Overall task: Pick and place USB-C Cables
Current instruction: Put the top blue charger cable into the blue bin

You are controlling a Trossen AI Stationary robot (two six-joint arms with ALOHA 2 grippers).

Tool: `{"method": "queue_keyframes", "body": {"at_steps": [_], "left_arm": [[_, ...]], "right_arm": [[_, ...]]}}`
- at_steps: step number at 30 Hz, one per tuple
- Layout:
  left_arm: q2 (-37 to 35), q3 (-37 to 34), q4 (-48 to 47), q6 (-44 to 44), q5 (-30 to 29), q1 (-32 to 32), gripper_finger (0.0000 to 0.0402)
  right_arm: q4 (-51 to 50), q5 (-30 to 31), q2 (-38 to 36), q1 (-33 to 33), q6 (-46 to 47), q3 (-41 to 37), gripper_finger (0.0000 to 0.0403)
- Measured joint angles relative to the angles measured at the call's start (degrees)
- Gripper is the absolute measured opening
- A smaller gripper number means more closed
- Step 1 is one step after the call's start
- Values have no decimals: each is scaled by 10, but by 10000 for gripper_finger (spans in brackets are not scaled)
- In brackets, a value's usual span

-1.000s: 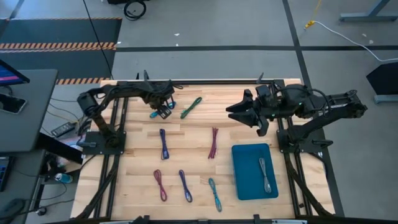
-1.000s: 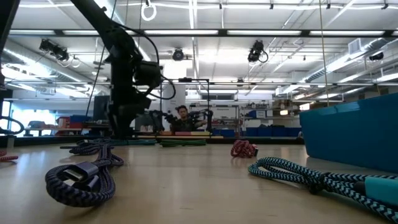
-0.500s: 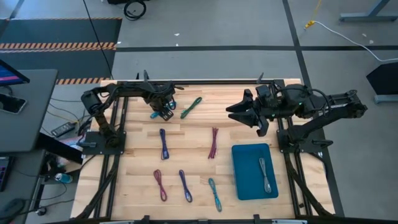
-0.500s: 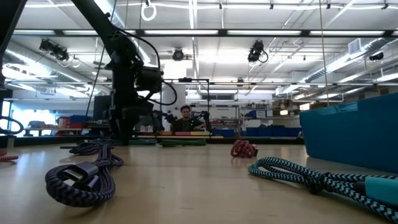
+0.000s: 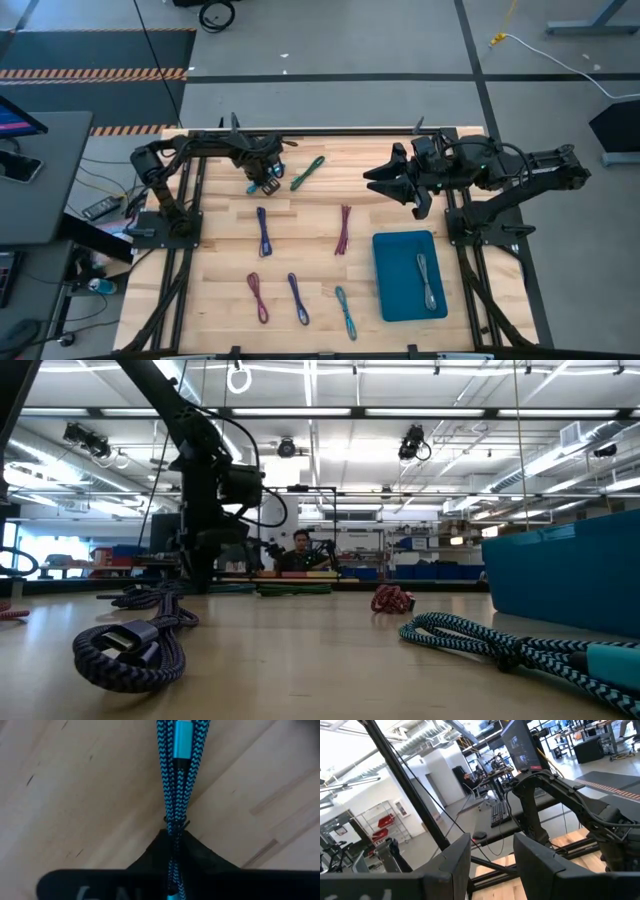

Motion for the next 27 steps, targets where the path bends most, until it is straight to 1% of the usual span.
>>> {"method": "queue_keyframes", "body": {"at_steps": [3, 6, 10, 13, 16, 21, 24, 27], "left_arm": [[-10, 1, -15, 3, 0, 0, 23], [-37, 8, -42, 4, -1, 0, 23], [-89, 18, -80, 2, -1, -1, 22], [-141, 37, -97, -10, -2, -3, 22], [-197, 61, -100, -27, -2, -13, 22], [-286, 121, -95, -55, 1, -45, 22], [-325, 157, -87, -69, 2, -71, 22], [-353, 188, -64, -76, 2, -106, 22]], "right_arm": [[0, 1, 0, 0, -3, 0, 154], [-2, 2, -5, -1, -15, 0, 151], [-14, 5, -20, -9, -31, 0, 144], [-41, 21, -32, -18, -43, 0, 138], [-92, 52, -40, -28, -52, 0, 137], [-178, 132, -35, -47, -50, 0, 138], [-182, 160, -22, -60, -50, 0, 137], [-161, 162, 1, -74, -62, 0, 137]]}}
